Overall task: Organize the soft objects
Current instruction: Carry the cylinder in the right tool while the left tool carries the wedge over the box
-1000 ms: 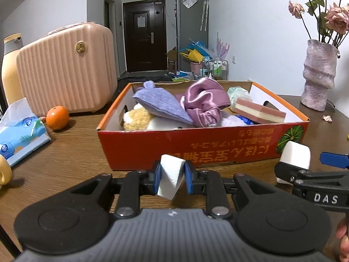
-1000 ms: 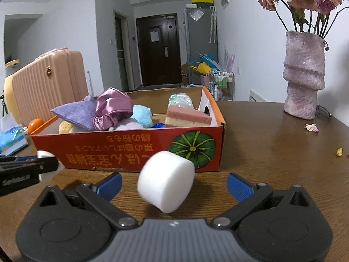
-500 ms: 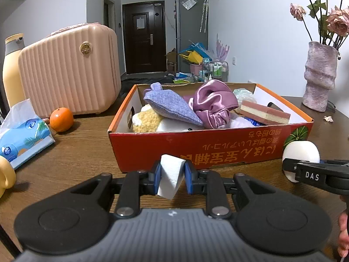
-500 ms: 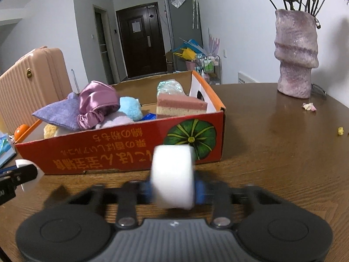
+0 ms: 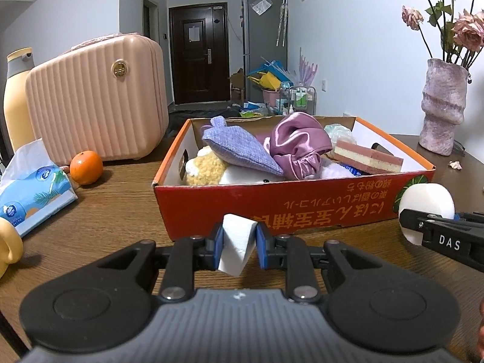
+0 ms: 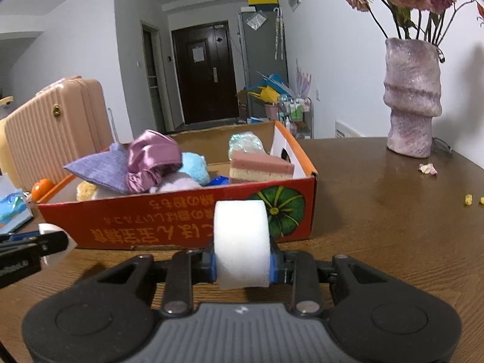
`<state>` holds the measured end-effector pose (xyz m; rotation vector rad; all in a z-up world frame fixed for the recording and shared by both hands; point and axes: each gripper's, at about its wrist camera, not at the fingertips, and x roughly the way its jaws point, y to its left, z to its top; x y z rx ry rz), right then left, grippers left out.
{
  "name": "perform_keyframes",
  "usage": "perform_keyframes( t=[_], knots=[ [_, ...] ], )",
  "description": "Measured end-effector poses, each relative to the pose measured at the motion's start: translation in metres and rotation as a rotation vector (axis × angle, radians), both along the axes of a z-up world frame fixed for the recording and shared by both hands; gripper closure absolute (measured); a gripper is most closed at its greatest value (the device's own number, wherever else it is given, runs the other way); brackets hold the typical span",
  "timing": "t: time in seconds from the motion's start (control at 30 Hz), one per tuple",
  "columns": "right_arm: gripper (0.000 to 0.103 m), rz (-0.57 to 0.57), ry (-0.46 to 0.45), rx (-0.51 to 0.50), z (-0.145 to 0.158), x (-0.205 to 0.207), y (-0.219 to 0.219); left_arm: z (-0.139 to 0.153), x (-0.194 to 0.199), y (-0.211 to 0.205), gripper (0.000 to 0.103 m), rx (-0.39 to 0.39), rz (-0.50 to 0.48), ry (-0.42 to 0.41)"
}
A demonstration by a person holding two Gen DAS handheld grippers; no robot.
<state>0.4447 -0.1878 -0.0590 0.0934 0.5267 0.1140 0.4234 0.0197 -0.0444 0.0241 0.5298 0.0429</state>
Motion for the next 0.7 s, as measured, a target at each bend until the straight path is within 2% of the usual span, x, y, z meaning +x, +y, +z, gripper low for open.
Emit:
perform_keyframes(
  t=[0.17, 0.37, 0.7],
  knots=[
    [0.074, 0.029, -0.037, -0.010, 0.007, -0.006, 0.007, 0.004, -0.004, -0.001, 0.080, -0.003, 0.002, -0.020],
    [0.074, 0.057, -0.132, -0.008, 0.023, -0.015, 0.012, 0.019, -0.008, -0.003, 0.080, -0.021, -0.009, -0.068],
    [0.074, 0.066, -0.213, -0.003, 0.037, -0.002, 0.025, 0.045, 0.000, -0.007, 0.080, -0.049, -0.002, -0.162]
  ],
)
